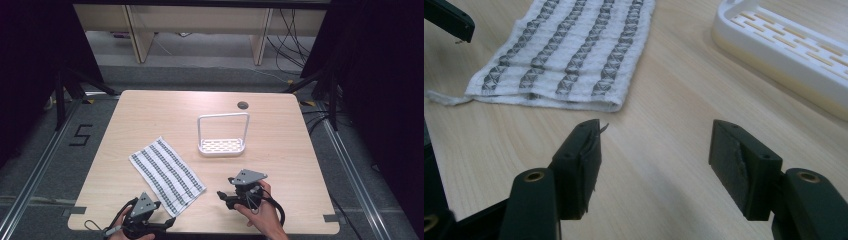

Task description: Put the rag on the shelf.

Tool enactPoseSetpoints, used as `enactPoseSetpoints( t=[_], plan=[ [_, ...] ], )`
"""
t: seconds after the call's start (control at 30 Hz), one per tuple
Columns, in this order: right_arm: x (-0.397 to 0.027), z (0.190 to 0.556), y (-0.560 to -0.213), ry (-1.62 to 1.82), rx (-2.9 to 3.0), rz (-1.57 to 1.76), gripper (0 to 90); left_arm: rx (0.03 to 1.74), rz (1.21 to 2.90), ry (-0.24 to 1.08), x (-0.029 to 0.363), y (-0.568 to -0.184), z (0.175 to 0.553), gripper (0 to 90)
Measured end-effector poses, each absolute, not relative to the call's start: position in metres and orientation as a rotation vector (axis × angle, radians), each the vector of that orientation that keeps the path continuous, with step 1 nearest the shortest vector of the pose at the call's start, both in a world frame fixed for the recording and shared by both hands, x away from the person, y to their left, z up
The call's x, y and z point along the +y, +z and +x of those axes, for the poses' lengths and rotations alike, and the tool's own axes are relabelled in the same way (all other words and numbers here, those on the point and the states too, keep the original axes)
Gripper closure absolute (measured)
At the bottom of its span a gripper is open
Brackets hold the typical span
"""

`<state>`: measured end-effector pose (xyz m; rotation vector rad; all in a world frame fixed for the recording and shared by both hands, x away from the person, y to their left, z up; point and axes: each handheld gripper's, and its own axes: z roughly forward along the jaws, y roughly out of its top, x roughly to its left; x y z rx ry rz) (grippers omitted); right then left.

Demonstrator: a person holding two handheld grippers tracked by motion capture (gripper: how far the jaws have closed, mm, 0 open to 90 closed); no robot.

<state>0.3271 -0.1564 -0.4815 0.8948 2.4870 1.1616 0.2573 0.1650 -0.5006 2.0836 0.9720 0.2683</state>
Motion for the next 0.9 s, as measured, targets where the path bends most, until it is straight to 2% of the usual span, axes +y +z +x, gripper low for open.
enactPoseSetpoints(
  t=[0.23,0.27,0.47,0.9],
  plan=[
    [-0.142,0.333,-0.481,1.148,2.516,0.865,42.3,0.94,2.124,0.282,0.152,-0.502,0.26,34.1],
    [-0.141,0.335,-0.481,1.145,2.514,0.849,43.2,0.898,2.186,0.292,0.153,-0.501,0.262,34.1],
    [-0.123,0.344,-0.482,1.11,2.548,0.812,45.2,0.915,2.197,0.294,0.15,-0.503,0.265,44.5],
    [-0.091,0.355,-0.492,1.064,2.616,0.798,47.5,0.891,2.267,0.317,0.147,-0.505,0.27,48.1]
  ],
)
